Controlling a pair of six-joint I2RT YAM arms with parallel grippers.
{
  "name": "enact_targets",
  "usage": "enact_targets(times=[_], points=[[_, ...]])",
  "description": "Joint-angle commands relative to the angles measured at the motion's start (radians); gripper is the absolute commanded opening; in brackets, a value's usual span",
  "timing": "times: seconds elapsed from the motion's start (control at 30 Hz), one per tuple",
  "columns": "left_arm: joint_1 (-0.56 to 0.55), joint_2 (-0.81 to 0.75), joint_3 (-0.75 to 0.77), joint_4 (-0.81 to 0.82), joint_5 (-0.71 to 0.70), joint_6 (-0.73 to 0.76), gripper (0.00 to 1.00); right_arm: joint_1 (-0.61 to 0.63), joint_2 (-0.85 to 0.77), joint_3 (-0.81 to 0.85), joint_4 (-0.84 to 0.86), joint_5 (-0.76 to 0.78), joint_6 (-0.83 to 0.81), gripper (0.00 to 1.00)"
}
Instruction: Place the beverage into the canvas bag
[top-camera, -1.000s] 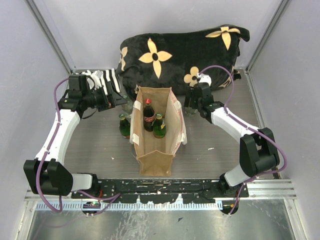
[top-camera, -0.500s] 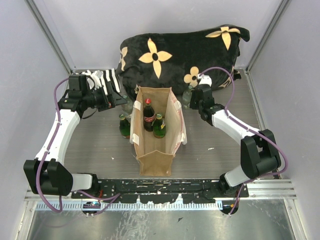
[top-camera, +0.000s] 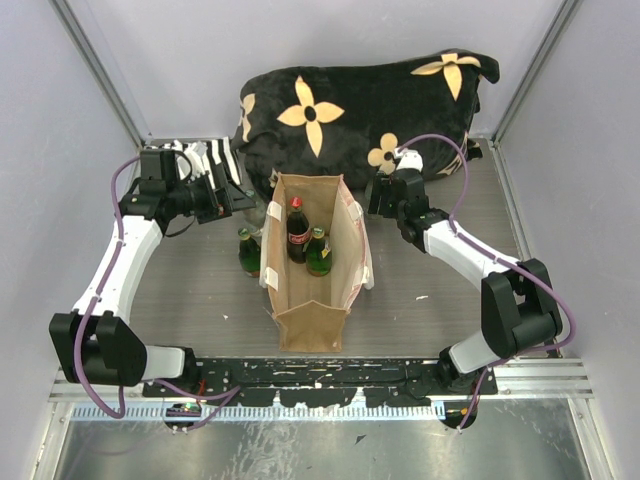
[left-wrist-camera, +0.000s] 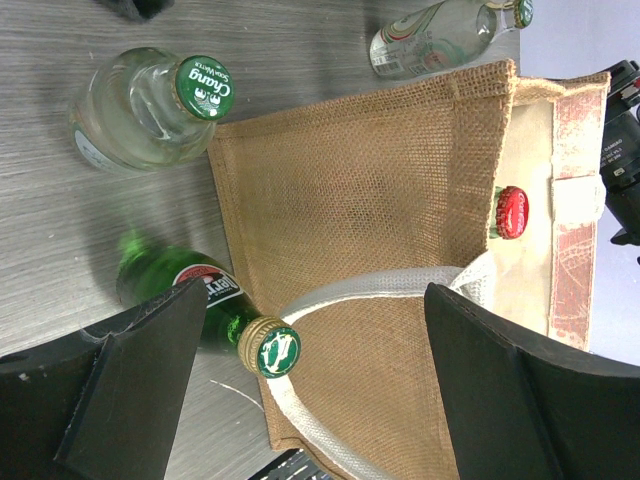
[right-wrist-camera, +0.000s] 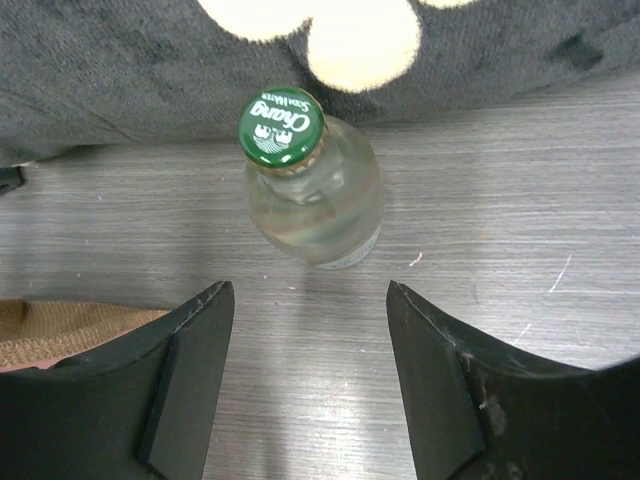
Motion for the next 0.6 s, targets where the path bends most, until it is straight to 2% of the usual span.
enact_targets(times=[0.0,0.37,0.57], points=[[0.004,0.013,0.037,0.003,0.022,0.011,0.96,-0.001,0.024,0.046,0.115,-0.039,-0.018,0.68],[0.004,0.023,0.037,-0.001,0.025,0.016,0.96,-0.001,0.156,0.123,0.171,-0.047,-0.038,0.68],[0.004,0.02,0.035,-0.001,0.028,0.018,0.96,0.0,0.161,0.124,0.209,-0.032,-0.025,0.55]])
